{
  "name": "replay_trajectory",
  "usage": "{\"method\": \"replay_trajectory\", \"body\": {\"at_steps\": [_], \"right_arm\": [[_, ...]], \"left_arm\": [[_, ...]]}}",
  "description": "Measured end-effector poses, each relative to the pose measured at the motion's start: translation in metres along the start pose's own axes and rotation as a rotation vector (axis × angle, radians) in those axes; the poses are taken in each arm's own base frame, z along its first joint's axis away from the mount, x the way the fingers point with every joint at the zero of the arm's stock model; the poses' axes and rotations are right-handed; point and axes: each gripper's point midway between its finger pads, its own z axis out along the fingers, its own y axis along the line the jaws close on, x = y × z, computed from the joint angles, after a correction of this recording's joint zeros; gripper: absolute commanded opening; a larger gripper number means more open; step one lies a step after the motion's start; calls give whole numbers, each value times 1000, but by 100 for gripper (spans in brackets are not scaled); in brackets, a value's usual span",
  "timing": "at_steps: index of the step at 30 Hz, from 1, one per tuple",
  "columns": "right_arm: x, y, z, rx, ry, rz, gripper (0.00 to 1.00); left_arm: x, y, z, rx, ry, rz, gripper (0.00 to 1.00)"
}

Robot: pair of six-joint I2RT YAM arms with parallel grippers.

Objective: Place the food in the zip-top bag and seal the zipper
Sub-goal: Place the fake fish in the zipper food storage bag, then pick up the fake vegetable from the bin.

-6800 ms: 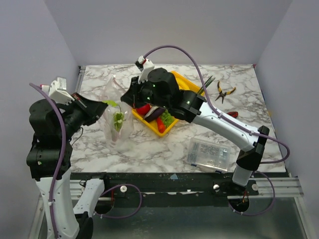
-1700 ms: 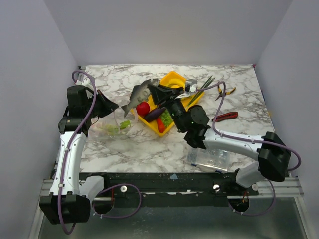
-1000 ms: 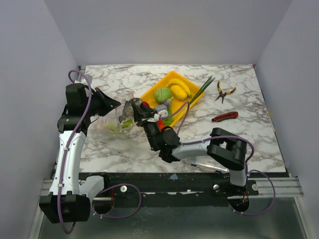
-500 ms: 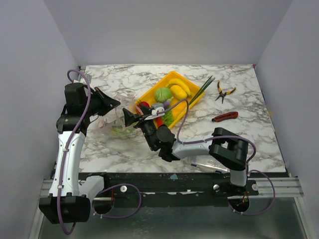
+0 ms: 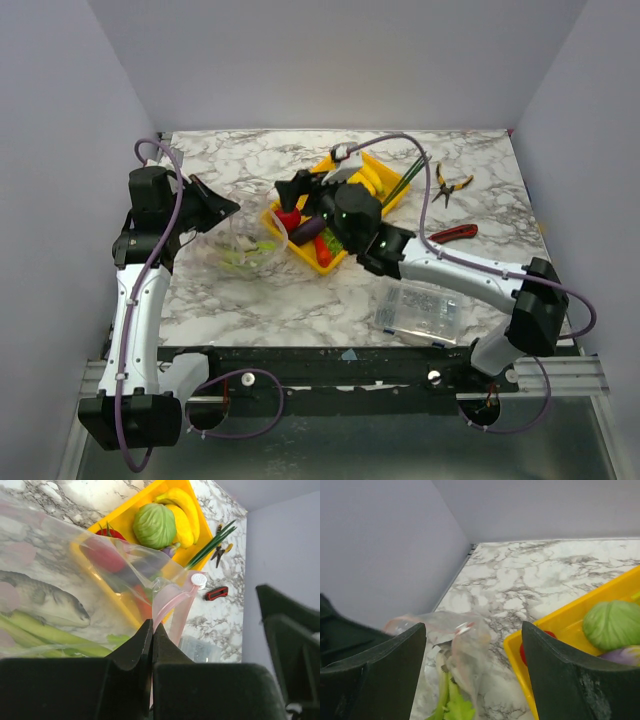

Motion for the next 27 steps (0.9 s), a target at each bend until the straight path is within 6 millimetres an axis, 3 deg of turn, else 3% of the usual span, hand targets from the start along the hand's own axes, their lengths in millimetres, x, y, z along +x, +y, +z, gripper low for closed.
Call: {"method": "replay_trajectory", "body": {"at_steps": [3,5,8,13,21,24,27], "right_arm": [[-9,-35,13,45,68,16,79],[-2,-68,17,98,140,26,79],[17,-100,17,140,251,61,79],[51,-129,22,159,400,144,79],[117,-155,30,258,589,175,78],[123,-176,27,315,582,267,75],[125,-209,26,369,554,390,75]], "left_arm": [[-1,3,0,-10,-7,39,0],[-3,7,0,-26,-16,70,0],[-4,10,-1,-33,-25,96,0],[-4,10,-3,-33,-33,129,0],[-3,11,-3,-31,-31,139,0],[-3,11,-2,-28,-31,141,0],[-2,10,-2,-22,-29,141,0]]}}
